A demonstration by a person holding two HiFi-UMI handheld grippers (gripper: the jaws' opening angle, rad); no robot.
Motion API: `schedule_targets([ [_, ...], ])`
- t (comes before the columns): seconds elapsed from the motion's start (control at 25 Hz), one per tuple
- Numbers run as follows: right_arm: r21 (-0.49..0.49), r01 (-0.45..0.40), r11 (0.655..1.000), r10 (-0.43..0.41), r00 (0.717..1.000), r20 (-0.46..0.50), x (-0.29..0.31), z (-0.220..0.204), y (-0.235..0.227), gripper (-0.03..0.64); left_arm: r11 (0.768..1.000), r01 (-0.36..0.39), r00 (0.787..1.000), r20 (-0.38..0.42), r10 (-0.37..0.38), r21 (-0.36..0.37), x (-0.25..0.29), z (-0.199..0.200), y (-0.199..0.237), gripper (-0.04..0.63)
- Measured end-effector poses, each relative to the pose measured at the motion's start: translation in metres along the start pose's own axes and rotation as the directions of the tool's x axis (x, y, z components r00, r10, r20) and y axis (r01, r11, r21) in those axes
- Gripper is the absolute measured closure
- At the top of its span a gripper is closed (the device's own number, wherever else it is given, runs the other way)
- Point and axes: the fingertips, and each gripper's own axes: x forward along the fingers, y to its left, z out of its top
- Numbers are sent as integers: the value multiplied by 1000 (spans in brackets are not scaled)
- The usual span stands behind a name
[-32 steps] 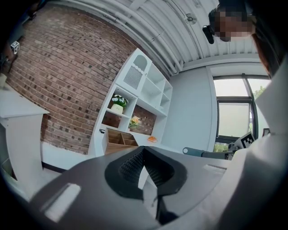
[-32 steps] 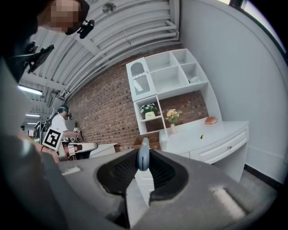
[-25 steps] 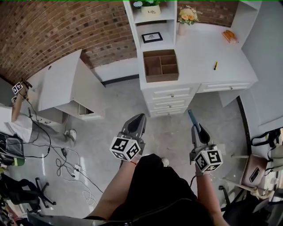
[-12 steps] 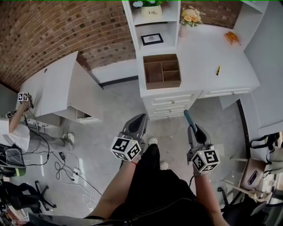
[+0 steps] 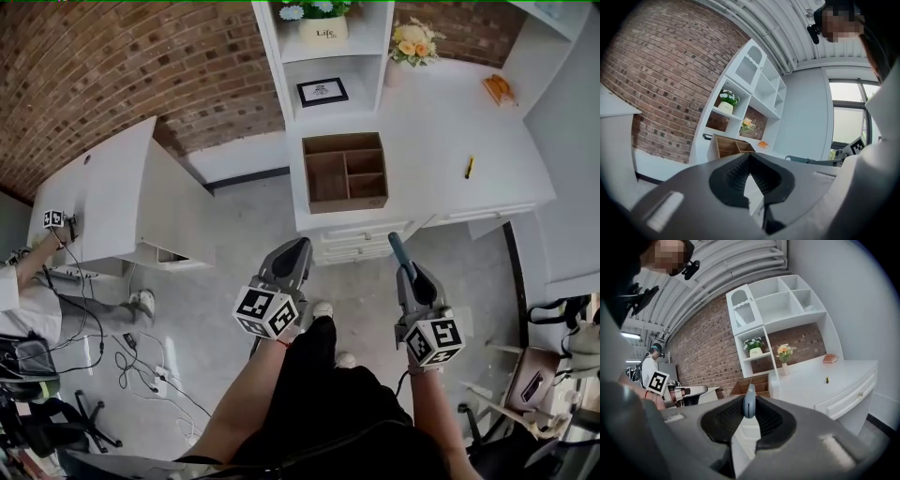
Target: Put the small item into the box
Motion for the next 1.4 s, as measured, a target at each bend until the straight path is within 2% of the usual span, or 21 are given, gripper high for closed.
schedule_targets([
  [0.64, -25, 22, 999, -22, 1000, -20, 79, 19, -22, 548, 998, 48, 999, -20, -48, 31, 65, 22, 47, 594],
  [0.96, -151, -6, 988, -14, 991, -131, 107, 20, -28, 548, 996, 85, 996, -37, -84, 29, 83, 24, 58, 594],
  [1.2, -249, -72, 966, 7, 967, -254, 122, 11, -33, 548, 998, 67, 997, -51, -66, 11, 90, 22, 64, 594],
  [1.4, -299, -181, 937, 81, 945, -316, 145, 13, -29, 548, 1000, 17, 999, -35, -17, 19, 96, 28, 73, 594],
])
